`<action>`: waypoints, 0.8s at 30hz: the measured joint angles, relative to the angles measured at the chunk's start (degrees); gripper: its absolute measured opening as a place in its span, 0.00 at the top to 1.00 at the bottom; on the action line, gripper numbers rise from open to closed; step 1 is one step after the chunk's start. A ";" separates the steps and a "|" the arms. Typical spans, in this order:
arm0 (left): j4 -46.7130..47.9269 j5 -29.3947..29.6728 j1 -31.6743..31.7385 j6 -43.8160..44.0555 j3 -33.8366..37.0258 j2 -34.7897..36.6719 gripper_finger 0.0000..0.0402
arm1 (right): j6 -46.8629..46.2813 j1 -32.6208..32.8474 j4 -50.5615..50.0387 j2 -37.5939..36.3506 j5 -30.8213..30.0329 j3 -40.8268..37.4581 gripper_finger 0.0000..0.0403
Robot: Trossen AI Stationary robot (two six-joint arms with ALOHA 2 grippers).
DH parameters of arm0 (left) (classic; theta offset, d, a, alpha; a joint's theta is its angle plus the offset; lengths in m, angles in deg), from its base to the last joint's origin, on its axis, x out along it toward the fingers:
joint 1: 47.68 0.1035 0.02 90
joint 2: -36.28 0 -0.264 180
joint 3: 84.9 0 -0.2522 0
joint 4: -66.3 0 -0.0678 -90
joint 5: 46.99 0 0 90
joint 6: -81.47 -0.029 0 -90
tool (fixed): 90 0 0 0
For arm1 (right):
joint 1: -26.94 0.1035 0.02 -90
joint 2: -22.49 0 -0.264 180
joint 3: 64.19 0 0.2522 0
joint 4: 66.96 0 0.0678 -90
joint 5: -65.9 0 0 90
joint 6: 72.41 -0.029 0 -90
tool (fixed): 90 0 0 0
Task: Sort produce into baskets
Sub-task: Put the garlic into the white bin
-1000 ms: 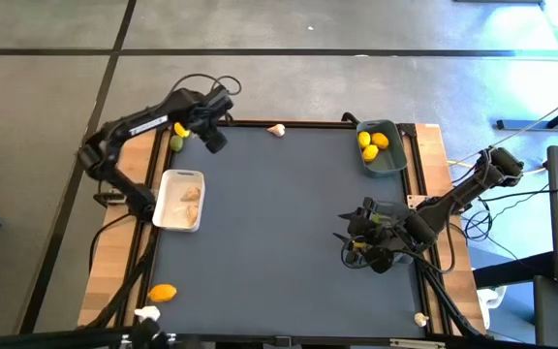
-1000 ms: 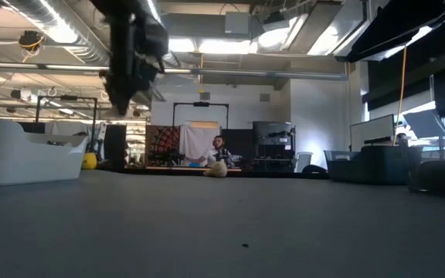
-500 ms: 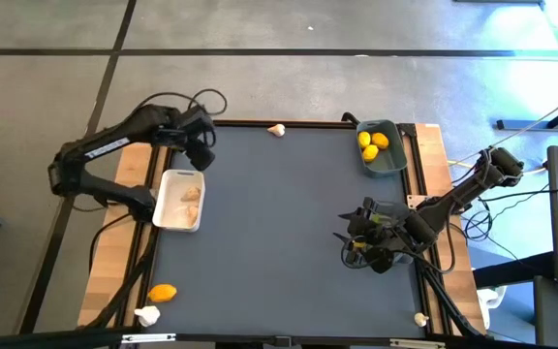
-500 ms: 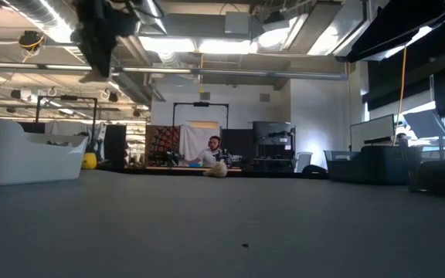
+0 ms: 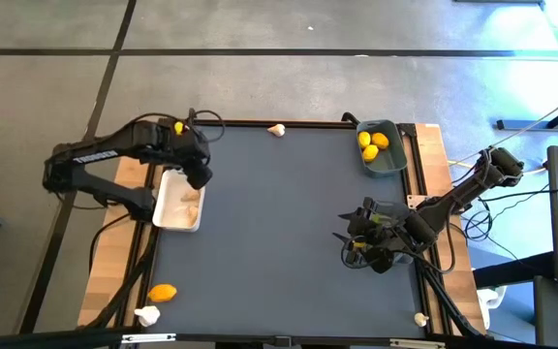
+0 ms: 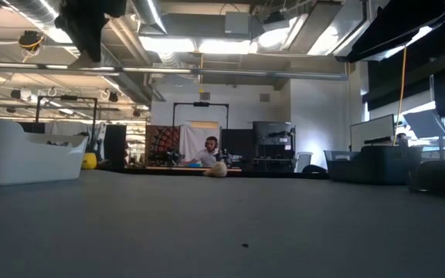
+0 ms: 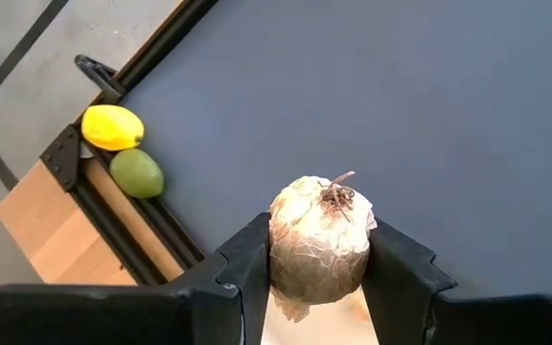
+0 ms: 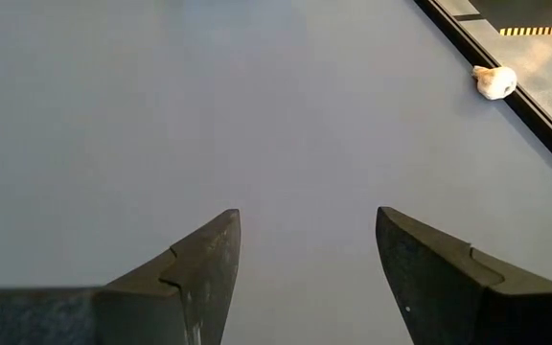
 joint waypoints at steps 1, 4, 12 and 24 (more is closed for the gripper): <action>0.10 0.53 -0.82 0.88 0.00 -0.10 0.67 | 0.00 -0.01 0.00 0.00 0.00 0.00 0.40; 0.74 2.71 -3.09 3.09 0.82 -0.09 0.67 | 0.00 0.01 0.00 0.00 0.00 0.00 0.40; 0.54 2.87 -5.97 7.34 10.89 0.39 0.67 | 0.00 0.00 -0.13 0.00 0.03 0.00 0.40; -9.35 1.19 -6.28 8.72 26.06 0.41 0.67 | 0.00 -0.01 -0.14 0.00 0.02 0.00 0.40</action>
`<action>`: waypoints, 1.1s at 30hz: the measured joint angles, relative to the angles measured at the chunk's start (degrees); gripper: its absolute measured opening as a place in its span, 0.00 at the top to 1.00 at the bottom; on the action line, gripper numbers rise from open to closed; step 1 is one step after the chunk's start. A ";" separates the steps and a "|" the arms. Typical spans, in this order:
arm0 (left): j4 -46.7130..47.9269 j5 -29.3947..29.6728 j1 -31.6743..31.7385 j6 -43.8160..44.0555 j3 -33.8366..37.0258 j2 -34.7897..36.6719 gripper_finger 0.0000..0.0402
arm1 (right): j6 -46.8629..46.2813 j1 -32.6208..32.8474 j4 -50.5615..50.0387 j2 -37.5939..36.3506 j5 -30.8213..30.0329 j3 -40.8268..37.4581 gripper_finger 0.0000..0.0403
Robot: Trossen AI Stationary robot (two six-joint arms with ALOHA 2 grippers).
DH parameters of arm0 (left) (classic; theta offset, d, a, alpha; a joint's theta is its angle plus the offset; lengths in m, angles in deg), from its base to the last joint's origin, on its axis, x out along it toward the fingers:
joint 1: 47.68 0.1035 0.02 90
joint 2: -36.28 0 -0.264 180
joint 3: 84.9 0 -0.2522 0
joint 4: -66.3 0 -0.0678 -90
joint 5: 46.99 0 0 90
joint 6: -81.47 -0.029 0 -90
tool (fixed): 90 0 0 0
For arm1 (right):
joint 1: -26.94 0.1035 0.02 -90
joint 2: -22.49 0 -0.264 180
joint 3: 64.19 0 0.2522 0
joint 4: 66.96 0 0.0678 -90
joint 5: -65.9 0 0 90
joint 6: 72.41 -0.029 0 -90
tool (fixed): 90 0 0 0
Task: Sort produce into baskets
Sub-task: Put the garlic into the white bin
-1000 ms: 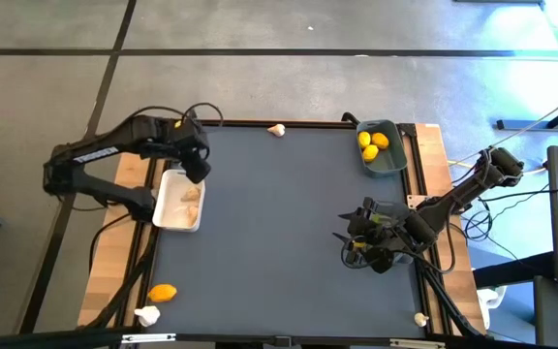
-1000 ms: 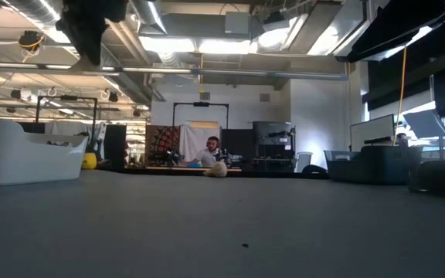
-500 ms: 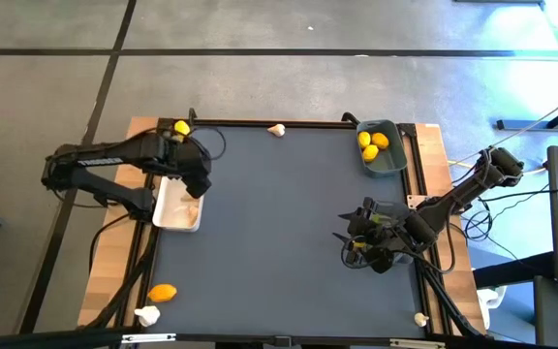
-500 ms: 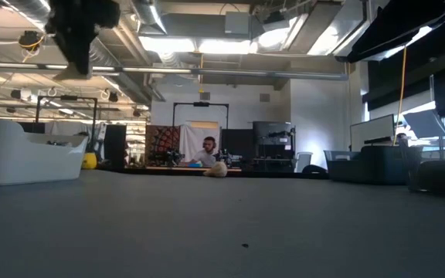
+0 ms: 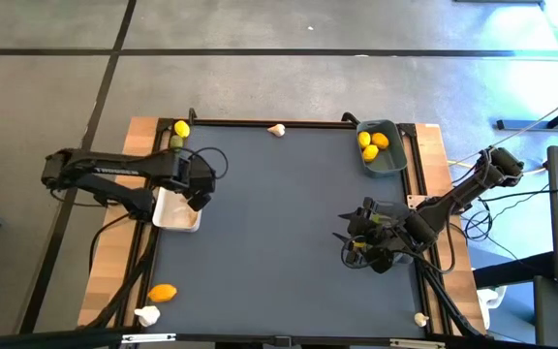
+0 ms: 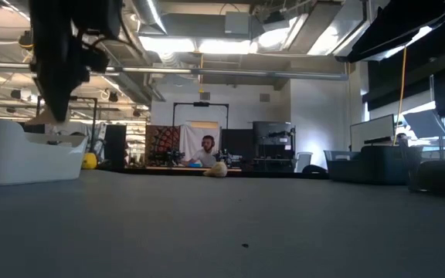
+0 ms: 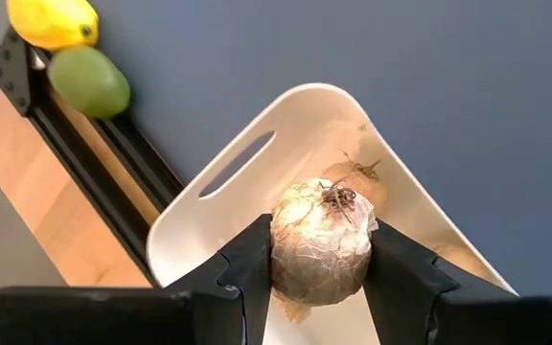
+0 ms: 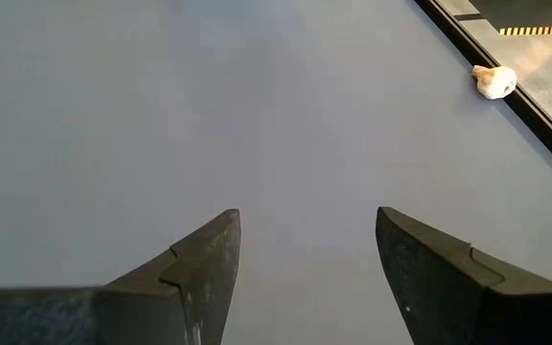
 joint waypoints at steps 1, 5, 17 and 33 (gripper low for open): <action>-0.74 -0.02 0.04 0.06 0.91 -0.04 0.67 | 0.00 -0.01 0.00 0.00 0.01 0.00 0.40; -3.22 -0.09 0.04 1.35 3.93 -0.02 0.67 | 0.00 0.02 -0.01 0.00 0.00 0.00 0.40; -5.31 0.07 0.13 1.59 7.80 -0.04 0.60 | 0.00 0.01 0.01 0.00 0.00 0.00 0.40; -5.13 0.24 0.13 -0.93 7.67 -0.04 0.36 | 0.00 0.01 0.01 0.00 0.00 0.00 0.40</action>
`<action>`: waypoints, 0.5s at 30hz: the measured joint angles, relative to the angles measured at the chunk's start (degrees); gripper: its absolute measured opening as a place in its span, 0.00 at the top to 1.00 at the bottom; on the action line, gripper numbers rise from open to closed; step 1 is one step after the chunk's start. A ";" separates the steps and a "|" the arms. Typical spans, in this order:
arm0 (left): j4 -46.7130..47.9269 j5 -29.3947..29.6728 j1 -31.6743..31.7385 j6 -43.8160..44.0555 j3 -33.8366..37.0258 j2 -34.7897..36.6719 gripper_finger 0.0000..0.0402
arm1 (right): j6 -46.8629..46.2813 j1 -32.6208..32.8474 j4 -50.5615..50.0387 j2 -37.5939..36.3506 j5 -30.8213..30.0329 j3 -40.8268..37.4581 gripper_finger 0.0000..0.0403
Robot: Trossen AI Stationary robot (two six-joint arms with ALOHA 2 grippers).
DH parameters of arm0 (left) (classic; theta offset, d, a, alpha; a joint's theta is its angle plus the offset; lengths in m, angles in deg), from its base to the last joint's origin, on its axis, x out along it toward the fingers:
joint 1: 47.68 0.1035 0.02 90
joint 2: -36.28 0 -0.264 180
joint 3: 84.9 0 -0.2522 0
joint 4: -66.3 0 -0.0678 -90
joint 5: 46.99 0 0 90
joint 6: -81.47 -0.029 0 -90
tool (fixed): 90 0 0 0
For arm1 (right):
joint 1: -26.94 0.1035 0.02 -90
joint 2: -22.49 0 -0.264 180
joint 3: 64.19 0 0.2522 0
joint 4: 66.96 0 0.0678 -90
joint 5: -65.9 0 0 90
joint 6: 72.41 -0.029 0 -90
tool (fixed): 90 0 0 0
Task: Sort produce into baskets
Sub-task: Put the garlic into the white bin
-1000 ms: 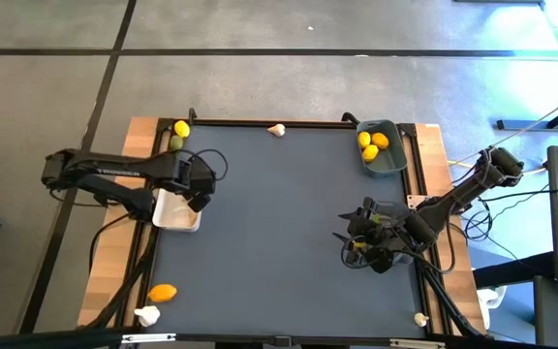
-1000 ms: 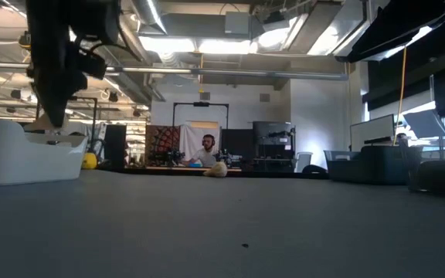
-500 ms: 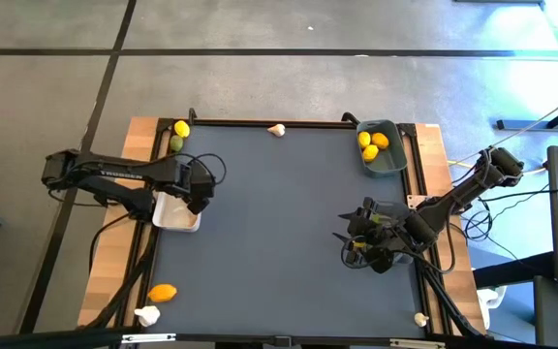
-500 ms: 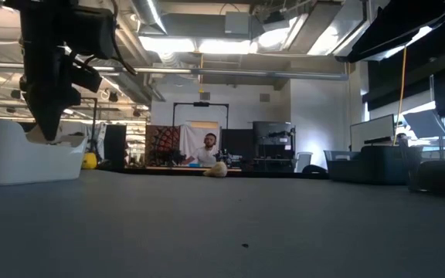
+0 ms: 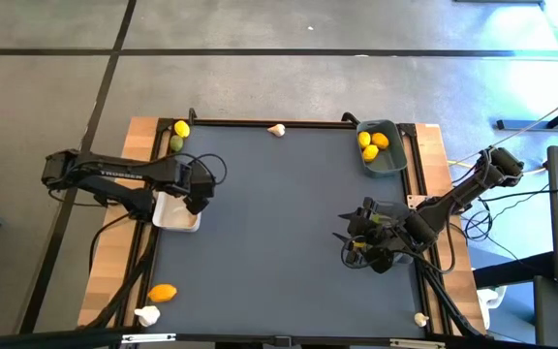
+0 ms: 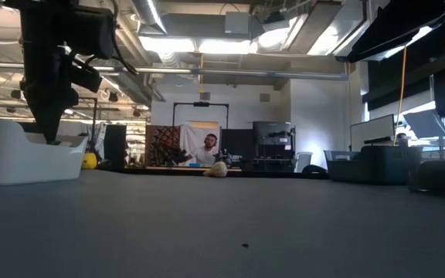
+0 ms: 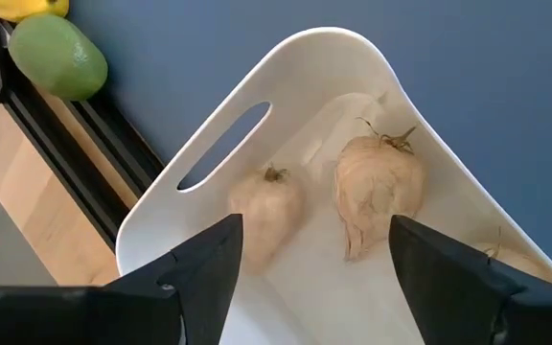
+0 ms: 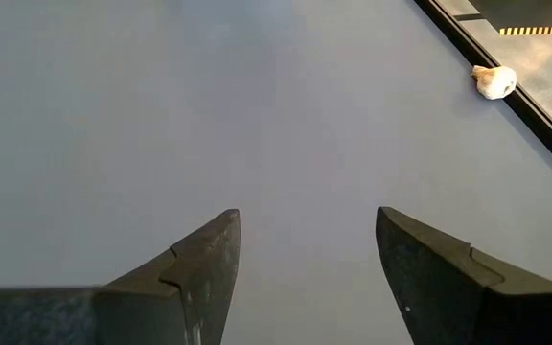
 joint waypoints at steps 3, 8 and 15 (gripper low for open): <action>0.14 0.00 0.00 -0.64 -1.98 0.00 0.37 | -0.01 -0.01 0.00 0.00 0.00 0.02 0.40; -3.02 0.55 0.00 -4.55 -7.62 0.02 0.36 | 0.00 -0.01 0.05 0.00 -0.01 0.02 0.40; -20.10 0.65 0.05 -15.27 -10.77 0.02 0.36 | 0.00 -0.01 0.22 0.00 -0.07 0.02 0.40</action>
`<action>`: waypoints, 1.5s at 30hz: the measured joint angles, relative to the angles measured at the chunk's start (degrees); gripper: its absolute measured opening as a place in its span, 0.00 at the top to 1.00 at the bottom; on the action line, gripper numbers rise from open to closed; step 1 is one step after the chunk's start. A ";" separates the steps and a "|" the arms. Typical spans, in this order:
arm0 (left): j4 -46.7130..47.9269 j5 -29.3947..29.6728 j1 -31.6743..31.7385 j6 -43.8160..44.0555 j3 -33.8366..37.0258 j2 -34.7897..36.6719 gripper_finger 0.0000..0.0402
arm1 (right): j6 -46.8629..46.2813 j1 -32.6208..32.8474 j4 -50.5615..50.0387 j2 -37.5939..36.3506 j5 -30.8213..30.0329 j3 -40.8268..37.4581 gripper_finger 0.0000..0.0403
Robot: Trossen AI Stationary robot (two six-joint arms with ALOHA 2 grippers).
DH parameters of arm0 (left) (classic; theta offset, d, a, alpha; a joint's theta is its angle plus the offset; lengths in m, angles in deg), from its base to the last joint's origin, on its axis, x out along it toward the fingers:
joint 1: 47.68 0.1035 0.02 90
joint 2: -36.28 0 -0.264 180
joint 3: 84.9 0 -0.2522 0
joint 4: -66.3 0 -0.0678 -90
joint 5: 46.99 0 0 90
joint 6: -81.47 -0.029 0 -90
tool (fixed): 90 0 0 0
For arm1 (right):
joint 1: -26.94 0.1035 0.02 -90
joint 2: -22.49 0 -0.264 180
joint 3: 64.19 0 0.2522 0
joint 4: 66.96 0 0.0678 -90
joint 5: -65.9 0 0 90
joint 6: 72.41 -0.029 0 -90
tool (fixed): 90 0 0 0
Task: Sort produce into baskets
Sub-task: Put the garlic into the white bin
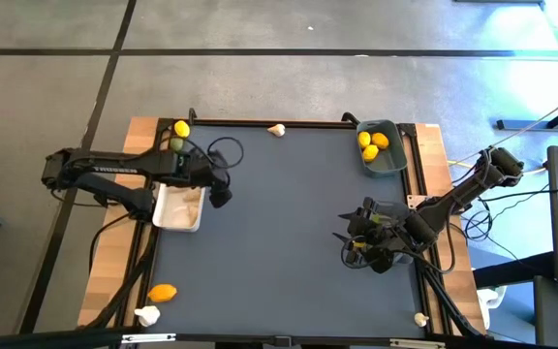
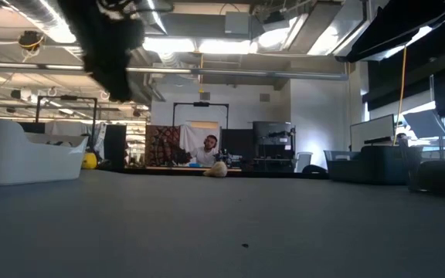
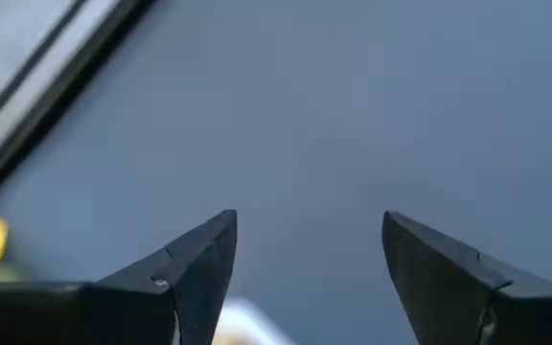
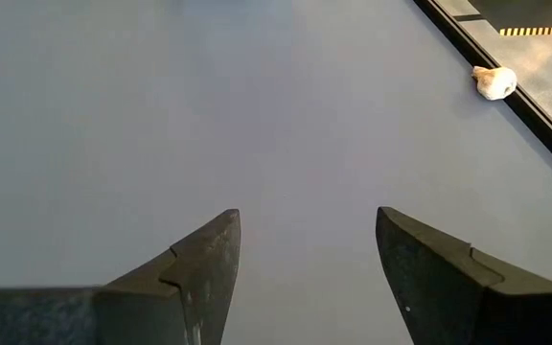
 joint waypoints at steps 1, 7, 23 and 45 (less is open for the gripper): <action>-2.69 -0.02 0.14 -1.91 0.00 0.00 0.36 | 0.00 0.01 0.00 0.00 0.00 0.00 0.40; -14.64 -0.01 2.59 -11.77 0.02 -1.31 0.36 | 0.00 0.00 0.00 0.00 -0.08 0.00 0.40; -27.44 -10.13 14.66 -23.56 0.02 -15.97 0.36 | -0.02 -0.01 2.55 0.00 -0.59 0.00 0.40; -42.52 -19.70 29.27 -41.44 -10.04 -37.43 0.36 | 5.74 -8.70 4.66 0.00 -4.90 0.00 0.40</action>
